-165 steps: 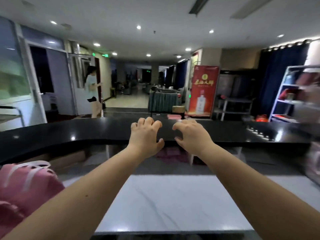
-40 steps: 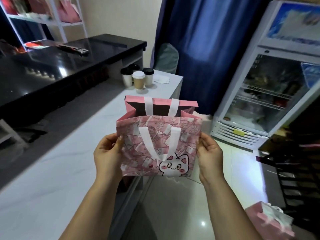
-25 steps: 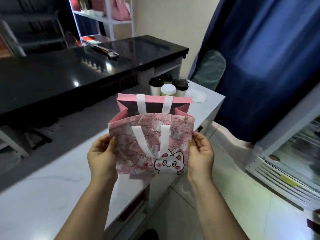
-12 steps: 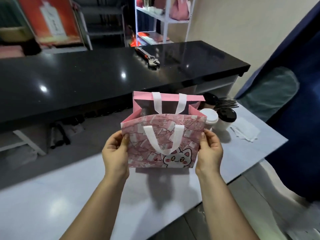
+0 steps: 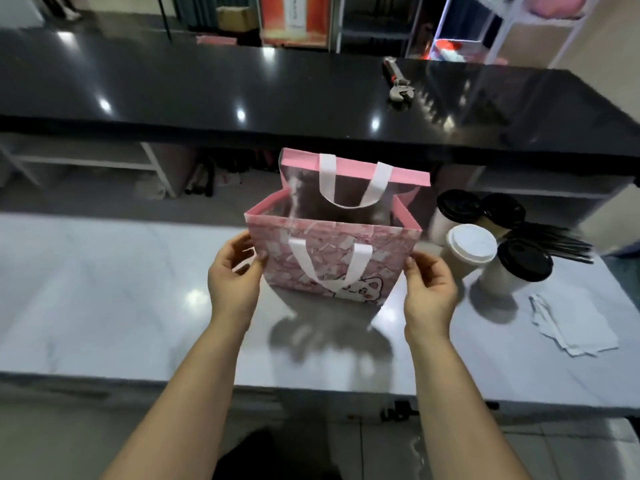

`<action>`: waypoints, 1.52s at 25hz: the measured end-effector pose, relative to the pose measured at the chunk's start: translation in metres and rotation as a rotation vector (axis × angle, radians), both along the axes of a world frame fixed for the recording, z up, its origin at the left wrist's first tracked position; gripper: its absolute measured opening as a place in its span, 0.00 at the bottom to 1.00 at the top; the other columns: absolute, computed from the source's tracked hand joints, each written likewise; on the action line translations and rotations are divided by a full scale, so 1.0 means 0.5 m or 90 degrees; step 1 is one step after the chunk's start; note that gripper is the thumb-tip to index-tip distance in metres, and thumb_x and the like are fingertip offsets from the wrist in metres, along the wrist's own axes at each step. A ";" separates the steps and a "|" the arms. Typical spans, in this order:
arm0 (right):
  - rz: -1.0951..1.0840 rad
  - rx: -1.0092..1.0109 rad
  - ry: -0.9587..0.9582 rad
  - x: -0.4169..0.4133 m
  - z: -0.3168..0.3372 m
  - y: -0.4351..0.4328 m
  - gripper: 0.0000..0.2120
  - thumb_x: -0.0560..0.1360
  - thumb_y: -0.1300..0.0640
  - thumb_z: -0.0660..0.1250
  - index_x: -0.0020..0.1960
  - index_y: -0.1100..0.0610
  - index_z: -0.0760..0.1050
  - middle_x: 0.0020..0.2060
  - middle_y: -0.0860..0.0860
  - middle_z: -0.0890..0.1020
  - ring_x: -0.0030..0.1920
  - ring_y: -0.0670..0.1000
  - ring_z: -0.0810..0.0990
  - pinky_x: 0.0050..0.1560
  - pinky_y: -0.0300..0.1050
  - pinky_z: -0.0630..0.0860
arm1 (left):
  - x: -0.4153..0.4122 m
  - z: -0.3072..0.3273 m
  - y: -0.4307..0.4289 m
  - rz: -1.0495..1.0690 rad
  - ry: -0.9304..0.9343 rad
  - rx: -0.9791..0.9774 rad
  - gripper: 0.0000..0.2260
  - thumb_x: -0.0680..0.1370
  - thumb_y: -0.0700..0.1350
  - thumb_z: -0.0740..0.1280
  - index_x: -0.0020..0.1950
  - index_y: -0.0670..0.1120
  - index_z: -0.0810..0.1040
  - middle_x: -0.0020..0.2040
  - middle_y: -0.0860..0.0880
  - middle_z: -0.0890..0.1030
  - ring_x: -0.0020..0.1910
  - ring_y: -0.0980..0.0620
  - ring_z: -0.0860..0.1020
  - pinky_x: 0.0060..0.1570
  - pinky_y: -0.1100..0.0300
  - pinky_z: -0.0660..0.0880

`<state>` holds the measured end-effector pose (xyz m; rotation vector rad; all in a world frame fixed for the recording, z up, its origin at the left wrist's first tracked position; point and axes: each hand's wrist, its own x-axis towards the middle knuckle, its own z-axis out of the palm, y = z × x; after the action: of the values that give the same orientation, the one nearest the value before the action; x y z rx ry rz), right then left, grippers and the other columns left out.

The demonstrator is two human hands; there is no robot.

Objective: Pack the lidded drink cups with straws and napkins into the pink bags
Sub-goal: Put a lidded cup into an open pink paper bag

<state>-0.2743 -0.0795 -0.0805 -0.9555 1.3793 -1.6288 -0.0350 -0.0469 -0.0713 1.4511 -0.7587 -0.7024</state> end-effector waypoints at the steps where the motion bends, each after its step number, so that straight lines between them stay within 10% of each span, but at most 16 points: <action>1: 0.015 -0.011 0.011 -0.008 0.005 0.009 0.11 0.75 0.66 0.67 0.45 0.50 0.78 0.43 0.48 0.82 0.45 0.44 0.80 0.48 0.34 0.75 | -0.002 0.001 0.020 0.005 -0.041 0.011 0.15 0.74 0.39 0.72 0.57 0.54 0.78 0.52 0.54 0.81 0.52 0.56 0.79 0.51 0.64 0.75; 8: 0.119 -0.013 0.133 -0.024 -0.004 0.060 0.10 0.72 0.64 0.72 0.48 0.51 0.78 0.44 0.48 0.82 0.47 0.47 0.79 0.52 0.39 0.75 | -0.056 0.004 0.106 -0.097 -0.300 0.020 0.17 0.73 0.43 0.73 0.59 0.56 0.76 0.54 0.57 0.77 0.54 0.57 0.75 0.55 0.58 0.74; 14: 0.143 -0.079 0.687 -0.070 -0.030 0.113 0.12 0.69 0.60 0.75 0.51 0.54 0.80 0.47 0.49 0.82 0.50 0.55 0.76 0.51 0.49 0.73 | -0.155 -0.030 0.110 -0.236 -0.651 0.109 0.20 0.71 0.51 0.71 0.63 0.52 0.75 0.59 0.52 0.76 0.58 0.47 0.72 0.54 0.50 0.71; 22: 0.096 0.063 0.806 -0.235 -0.021 0.110 0.23 0.67 0.59 0.75 0.61 0.52 0.77 0.57 0.50 0.78 0.59 0.57 0.73 0.58 0.53 0.70 | -0.380 -0.022 0.053 -0.442 -0.757 0.132 0.24 0.76 0.55 0.63 0.71 0.55 0.65 0.65 0.53 0.69 0.65 0.49 0.65 0.61 0.52 0.63; 34: 0.244 0.058 1.020 -0.355 0.034 -0.191 0.34 0.71 0.45 0.67 0.74 0.46 0.58 0.73 0.55 0.59 0.71 0.60 0.58 0.73 0.64 0.48 | -0.570 0.085 -0.172 -0.281 -0.786 0.124 0.23 0.73 0.48 0.65 0.69 0.52 0.69 0.61 0.50 0.72 0.61 0.46 0.68 0.55 0.51 0.66; 38: 0.279 0.058 1.142 -0.328 0.021 -0.234 0.34 0.70 0.39 0.66 0.72 0.48 0.59 0.65 0.57 0.66 0.65 0.62 0.65 0.68 0.74 0.44 | -0.553 0.136 -0.209 -0.211 -0.811 0.061 0.22 0.71 0.47 0.68 0.66 0.50 0.73 0.59 0.49 0.76 0.59 0.44 0.71 0.53 0.49 0.69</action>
<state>-0.4381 -0.1967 -0.0702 -2.6286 1.8935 0.0015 -0.3113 -0.1514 -0.0033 1.8169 -1.9792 0.0576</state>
